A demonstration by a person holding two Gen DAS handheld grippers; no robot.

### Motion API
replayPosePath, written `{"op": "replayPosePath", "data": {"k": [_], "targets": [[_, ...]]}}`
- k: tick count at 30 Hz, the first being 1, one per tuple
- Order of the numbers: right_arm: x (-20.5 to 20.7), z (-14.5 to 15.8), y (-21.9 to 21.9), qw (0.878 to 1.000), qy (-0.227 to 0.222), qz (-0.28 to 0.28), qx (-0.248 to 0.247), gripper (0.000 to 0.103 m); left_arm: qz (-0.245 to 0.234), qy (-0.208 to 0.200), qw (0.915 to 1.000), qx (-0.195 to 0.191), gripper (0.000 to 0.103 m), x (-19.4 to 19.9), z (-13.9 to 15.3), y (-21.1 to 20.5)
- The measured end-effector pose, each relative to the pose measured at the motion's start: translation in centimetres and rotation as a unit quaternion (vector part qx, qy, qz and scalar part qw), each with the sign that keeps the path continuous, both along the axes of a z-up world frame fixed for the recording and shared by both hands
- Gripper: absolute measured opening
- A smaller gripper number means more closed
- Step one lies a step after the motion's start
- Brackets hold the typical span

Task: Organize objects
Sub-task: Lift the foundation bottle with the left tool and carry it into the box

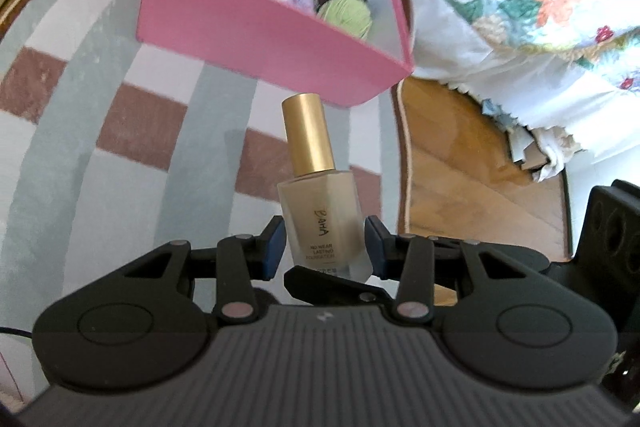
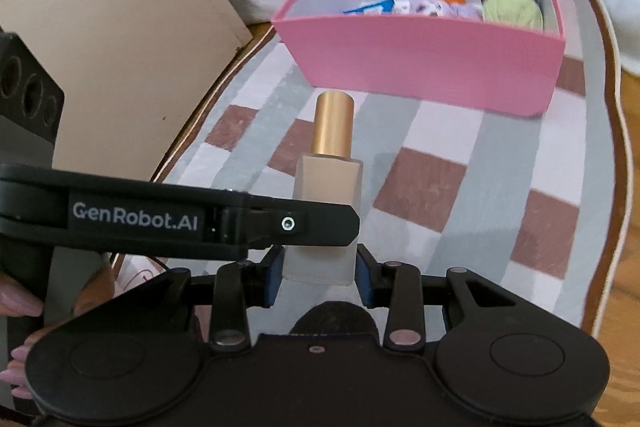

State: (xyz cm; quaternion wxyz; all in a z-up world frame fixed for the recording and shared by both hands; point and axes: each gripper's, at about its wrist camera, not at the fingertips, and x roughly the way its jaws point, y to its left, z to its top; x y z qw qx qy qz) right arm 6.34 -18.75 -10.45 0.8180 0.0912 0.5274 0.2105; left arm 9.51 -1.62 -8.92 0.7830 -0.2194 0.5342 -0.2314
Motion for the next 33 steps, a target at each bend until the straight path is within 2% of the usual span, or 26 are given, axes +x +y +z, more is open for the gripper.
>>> {"op": "replayPosePath", "data": {"k": [4,6,11,16,19,23,26,33], "targets": [[0.7,2.9,-0.1,1.0,-0.007,0.006,0.001,0.042,0.0,-0.014,0.9999,0.009,0.041,0.9,3.4,0.1],[1.3,4.5,0.1,1.0,-0.018,0.014,0.003,0.042,-0.002,-0.035,0.9992,0.019,0.04,1.5,5.7,0.2],[2.9,9.1,0.3,0.997,-0.078,0.012,0.015,0.042,0.0,-0.096,0.9949,0.031,0.04,3.7,10.6,0.4],[6.1,11.8,0.3,0.993,-0.12,0.008,0.017,0.042,0.014,-0.128,0.9913,0.029,0.041,7.6,12.6,0.0],[8.3,12.3,0.8,0.989,-0.148,0.011,-0.009,0.042,0.026,-0.128,0.9908,0.036,0.042,10.4,12.2,-0.6],[12.5,10.5,0.8,0.989,-0.143,0.018,-0.026,0.042,0.034,-0.104,0.993,0.044,0.042,14.6,10.1,-1.4],[15.6,8.3,0.3,0.992,-0.12,0.017,-0.02,0.042,0.032,-0.082,0.9945,0.057,0.042,17.6,7.6,-1.7],[21.6,2.0,-0.6,0.998,-0.039,-0.025,0.041,0.042,0.017,-0.032,0.9947,0.096,0.042,22.9,1.6,-2.6]]}}
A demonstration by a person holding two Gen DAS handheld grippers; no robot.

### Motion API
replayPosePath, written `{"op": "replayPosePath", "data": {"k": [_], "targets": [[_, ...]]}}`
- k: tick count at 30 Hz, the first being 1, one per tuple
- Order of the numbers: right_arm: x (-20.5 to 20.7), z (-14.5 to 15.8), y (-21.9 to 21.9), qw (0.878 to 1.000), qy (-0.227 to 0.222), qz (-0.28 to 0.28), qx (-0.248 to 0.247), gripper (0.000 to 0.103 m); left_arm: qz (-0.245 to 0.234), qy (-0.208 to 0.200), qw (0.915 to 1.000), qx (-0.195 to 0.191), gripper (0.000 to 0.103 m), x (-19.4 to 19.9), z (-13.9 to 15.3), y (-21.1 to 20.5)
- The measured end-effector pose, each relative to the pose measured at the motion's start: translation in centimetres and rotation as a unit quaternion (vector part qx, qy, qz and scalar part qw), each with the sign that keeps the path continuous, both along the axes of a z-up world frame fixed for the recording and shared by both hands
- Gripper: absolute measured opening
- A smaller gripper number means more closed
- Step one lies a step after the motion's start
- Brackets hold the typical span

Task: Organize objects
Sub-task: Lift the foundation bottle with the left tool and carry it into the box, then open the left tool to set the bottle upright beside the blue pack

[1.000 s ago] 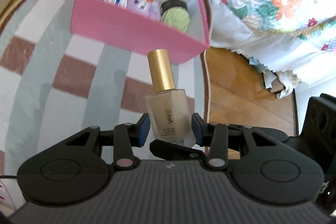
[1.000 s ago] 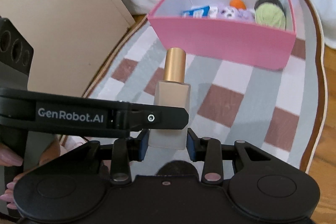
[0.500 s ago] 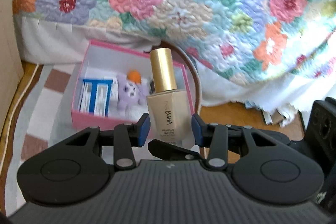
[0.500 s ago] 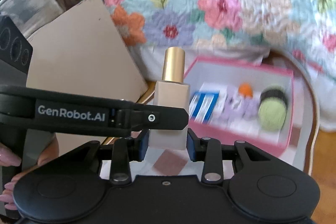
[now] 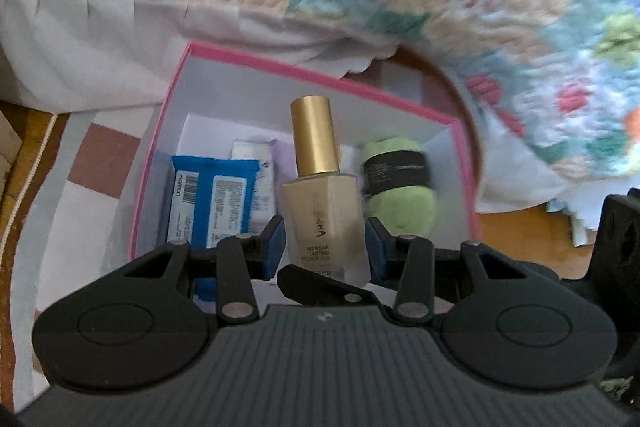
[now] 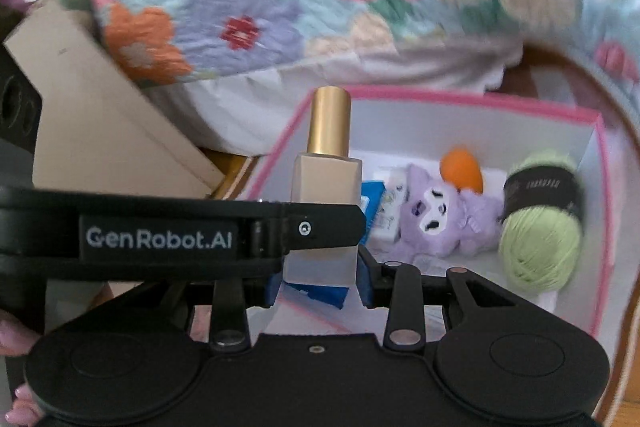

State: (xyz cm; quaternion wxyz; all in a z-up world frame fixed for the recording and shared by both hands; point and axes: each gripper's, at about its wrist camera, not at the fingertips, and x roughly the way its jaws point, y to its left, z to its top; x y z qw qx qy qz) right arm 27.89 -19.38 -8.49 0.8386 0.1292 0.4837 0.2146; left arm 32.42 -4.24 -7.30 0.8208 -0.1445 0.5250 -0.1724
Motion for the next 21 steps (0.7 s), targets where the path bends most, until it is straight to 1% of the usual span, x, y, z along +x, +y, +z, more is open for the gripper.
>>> {"op": "replayPosePath", "data": {"k": [2,6,10,12,15,16,17,19,21], "targets": [[0.9,-1.7,0.0,1.0,0.013,-0.01,0.005,0.042,0.0,0.013,0.9999,0.005,0.042,0.9,-1.6,-0.1],[2.4,-4.8,-0.4,0.998,0.047,-0.031,0.026,0.042,-0.012,0.025,0.9995,0.016,0.042,1.9,-4.0,-0.5],[3.0,-6.7,-0.4,0.997,0.066,-0.035,0.023,0.042,-0.011,0.043,0.999,0.003,0.042,2.3,-5.7,-0.3],[3.0,-7.3,-0.4,0.997,0.071,-0.034,0.017,0.042,-0.009,0.049,0.9988,0.001,0.042,2.5,-6.3,-0.4],[3.3,-8.0,-0.5,0.996,0.083,-0.036,0.018,0.042,-0.007,0.05,0.9987,0.01,0.041,2.6,-6.9,-0.7],[3.5,-8.1,-0.4,0.996,0.084,-0.033,0.016,0.044,-0.004,0.05,0.9986,0.014,0.039,2.6,-7.0,-0.6],[3.6,-8.1,-0.3,0.996,0.083,-0.03,0.012,0.047,-0.002,0.044,0.9989,0.019,0.039,2.6,-6.9,-0.6],[3.6,-7.8,-0.1,0.996,0.082,-0.027,-0.001,0.047,0.002,0.032,0.9994,0.015,0.04,2.6,-6.7,-0.5],[3.5,-7.6,0.0,0.997,0.075,-0.018,-0.004,0.047,-0.001,0.031,0.9995,0.009,0.04,2.5,-6.4,0.0]]}}
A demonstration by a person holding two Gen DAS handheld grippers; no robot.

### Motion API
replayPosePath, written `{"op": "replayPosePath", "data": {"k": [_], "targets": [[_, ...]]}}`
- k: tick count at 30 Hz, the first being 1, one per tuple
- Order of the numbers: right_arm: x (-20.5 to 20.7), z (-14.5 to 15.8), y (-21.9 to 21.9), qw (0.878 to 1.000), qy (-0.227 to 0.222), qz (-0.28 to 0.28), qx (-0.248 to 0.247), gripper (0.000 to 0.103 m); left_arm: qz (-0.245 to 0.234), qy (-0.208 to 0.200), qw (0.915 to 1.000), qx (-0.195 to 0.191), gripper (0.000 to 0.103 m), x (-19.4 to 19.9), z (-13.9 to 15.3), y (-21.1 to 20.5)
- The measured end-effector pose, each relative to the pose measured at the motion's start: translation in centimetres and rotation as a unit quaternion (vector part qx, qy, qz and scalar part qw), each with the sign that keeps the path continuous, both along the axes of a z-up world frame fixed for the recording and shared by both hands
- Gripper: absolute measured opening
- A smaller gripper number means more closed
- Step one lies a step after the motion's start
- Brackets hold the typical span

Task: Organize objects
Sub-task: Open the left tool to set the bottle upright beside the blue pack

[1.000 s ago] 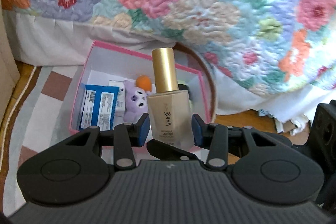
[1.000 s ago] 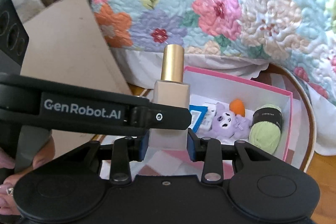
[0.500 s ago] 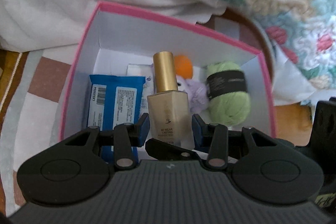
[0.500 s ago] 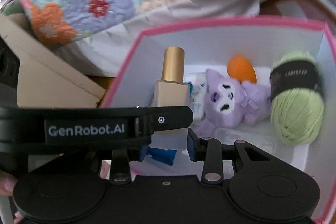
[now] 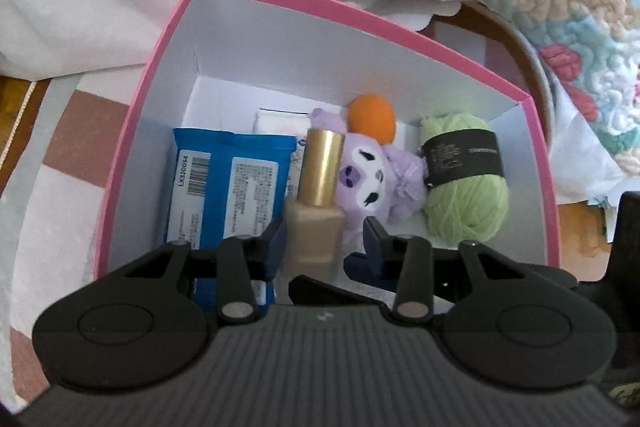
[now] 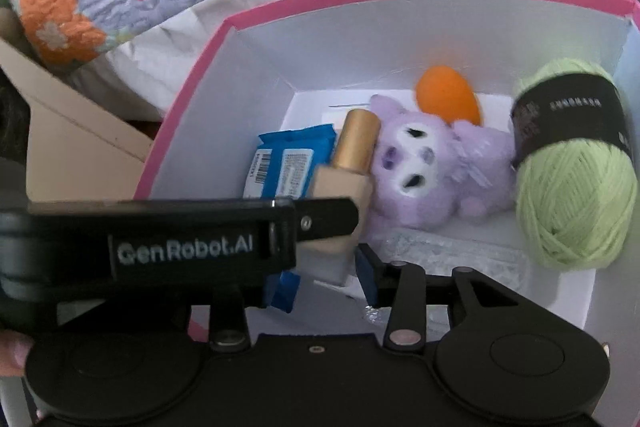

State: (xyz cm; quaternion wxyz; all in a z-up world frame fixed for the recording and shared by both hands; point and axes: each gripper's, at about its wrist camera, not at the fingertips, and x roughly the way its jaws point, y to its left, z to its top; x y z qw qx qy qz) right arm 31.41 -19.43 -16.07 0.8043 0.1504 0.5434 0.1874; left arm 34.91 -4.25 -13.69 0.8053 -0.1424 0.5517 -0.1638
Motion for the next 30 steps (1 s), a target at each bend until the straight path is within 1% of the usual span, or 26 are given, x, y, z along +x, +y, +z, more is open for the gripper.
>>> {"op": "replayPosePath", "data": {"k": [2,6,7,9,11,13,15,16,17,18,21,23,25,27,30], "targets": [[-0.2,0.3,0.0,1.0,-0.007,0.004,-0.002,0.047,0.002,0.005,1.0,-0.004,0.039,-0.1,0.1,0.2],[-0.8,1.3,-0.3,1.0,-0.029,0.006,-0.006,0.047,0.007,-0.007,0.9999,0.007,0.039,-1.0,1.2,0.6],[-1.0,1.6,-0.5,0.999,-0.033,0.004,-0.005,0.047,0.007,-0.011,0.9998,0.012,0.041,-1.4,1.7,0.7],[-1.8,2.6,-1.1,0.999,-0.043,-0.001,0.0,0.047,-0.003,-0.019,0.9994,0.028,0.042,-2.1,2.9,0.7],[-2.8,3.7,-1.5,0.998,-0.055,-0.002,0.001,0.047,-0.013,-0.034,0.9984,0.044,0.044,-3.0,4.3,0.9],[-3.8,5.0,-1.5,0.997,-0.073,0.001,-0.021,0.048,-0.021,-0.054,0.9968,0.056,0.047,-4.0,5.9,1.2],[-4.9,6.5,-1.3,0.994,-0.094,0.004,-0.058,0.054,-0.026,-0.069,0.9952,0.065,0.052,-5.2,7.6,1.6],[-5.4,7.2,-1.1,0.991,-0.1,0.001,-0.085,0.057,-0.029,-0.074,0.9947,0.066,0.055,-5.9,8.6,2.0],[-5.9,7.9,-1.0,0.988,-0.105,-0.004,-0.112,0.058,-0.031,-0.08,0.9944,0.062,0.056,-6.6,9.5,2.3],[-6.5,8.7,-1.0,0.985,-0.113,-0.007,-0.128,0.059,-0.032,-0.084,0.9942,0.059,0.058,-7.1,10.3,2.5],[-8.0,10.7,-1.7,0.984,-0.121,-0.012,-0.127,0.061,-0.029,-0.091,0.9938,0.056,0.061,-8.9,12.5,3.3],[-8.9,12.1,-1.9,0.984,-0.125,-0.015,-0.129,0.062,-0.036,-0.092,0.9934,0.058,0.063,-10.0,13.7,3.8],[-10.2,13.4,-2.1,0.982,-0.134,-0.019,-0.129,0.064,-0.037,-0.091,0.9929,0.067,0.064,-11.0,14.5,4.1],[-11.5,14.6,-2.4,0.982,-0.144,-0.02,-0.117,0.067,-0.036,-0.092,0.992,0.079,0.064,-12.1,15.3,4.4],[-13.5,16.3,-2.6,0.981,-0.158,-0.023,-0.107,0.068,-0.035,-0.092,0.9919,0.08,0.064,-13.8,16.1,4.9]]}}
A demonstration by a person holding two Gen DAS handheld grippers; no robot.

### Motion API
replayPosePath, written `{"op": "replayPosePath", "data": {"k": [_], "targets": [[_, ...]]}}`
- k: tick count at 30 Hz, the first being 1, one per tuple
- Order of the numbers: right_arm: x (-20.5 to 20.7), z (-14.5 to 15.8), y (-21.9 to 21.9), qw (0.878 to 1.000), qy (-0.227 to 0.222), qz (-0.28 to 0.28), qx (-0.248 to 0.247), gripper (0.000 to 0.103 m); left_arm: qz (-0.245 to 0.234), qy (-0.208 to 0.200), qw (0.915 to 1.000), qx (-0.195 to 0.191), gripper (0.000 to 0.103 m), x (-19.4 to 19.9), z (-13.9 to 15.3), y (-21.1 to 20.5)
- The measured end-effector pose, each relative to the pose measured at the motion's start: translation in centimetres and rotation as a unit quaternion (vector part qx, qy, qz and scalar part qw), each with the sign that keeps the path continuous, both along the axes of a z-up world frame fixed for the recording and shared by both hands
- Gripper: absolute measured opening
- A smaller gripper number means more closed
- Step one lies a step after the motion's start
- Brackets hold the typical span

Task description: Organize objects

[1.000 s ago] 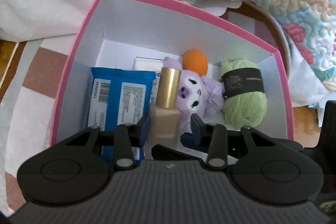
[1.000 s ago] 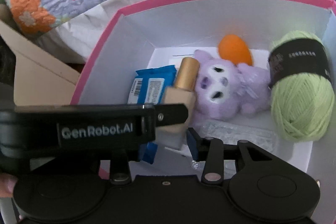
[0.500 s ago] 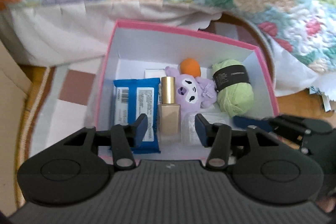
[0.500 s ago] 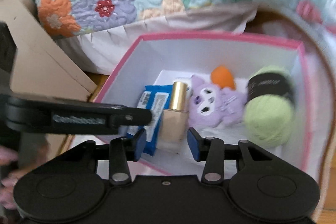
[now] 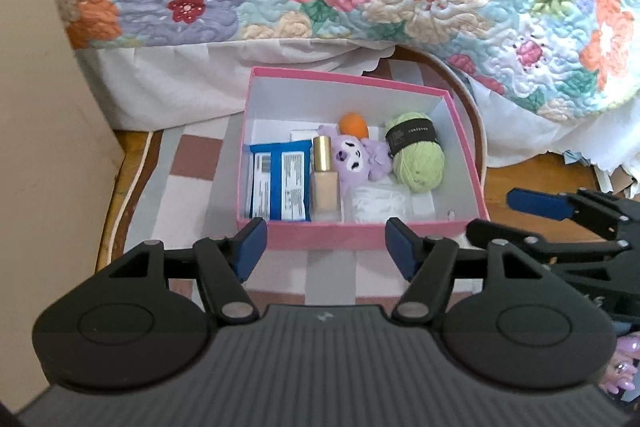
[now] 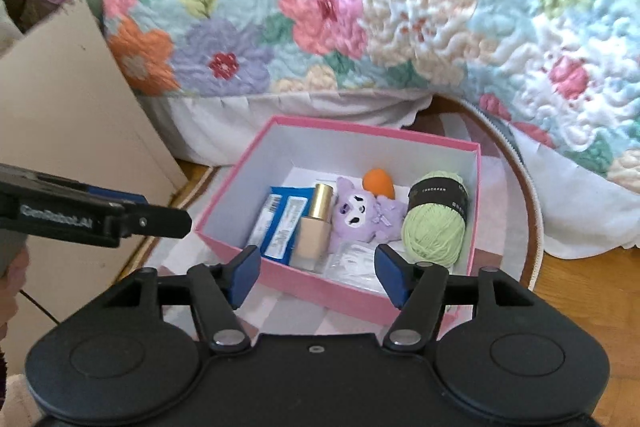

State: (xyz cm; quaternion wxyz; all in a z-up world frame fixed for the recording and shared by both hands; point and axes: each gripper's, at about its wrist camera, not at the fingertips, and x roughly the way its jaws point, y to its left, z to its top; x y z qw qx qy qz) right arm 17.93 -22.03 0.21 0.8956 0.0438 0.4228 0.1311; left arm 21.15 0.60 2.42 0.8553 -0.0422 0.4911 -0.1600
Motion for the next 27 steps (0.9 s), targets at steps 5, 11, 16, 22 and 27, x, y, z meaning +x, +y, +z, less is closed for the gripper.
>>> {"op": "replayPosePath", "data": {"k": [5,11,16,22,27], "targets": [[-3.1,2.0,0.2,1.0,-0.018,0.006,0.001,0.07,-0.01,-0.016,0.9993,0.032,0.064,-3.0,1.1,-0.1],[-6.3,3.1,1.0,1.0,-0.025,0.009,-0.009,0.073,-0.017,-0.022,0.9986,0.045,0.065,-6.1,1.6,0.1],[-8.1,2.7,1.5,1.0,-0.012,0.007,0.0,0.075,-0.02,-0.027,0.9981,0.051,0.065,-8.1,1.8,0.4],[-10.0,2.6,1.8,1.0,-0.009,0.006,-0.009,0.077,-0.025,-0.031,0.9973,0.061,0.065,-9.5,1.8,0.5],[-10.7,2.6,1.6,1.0,-0.001,-0.002,-0.014,0.078,-0.027,-0.029,0.9967,0.071,0.065,-9.8,1.5,0.8]]}}
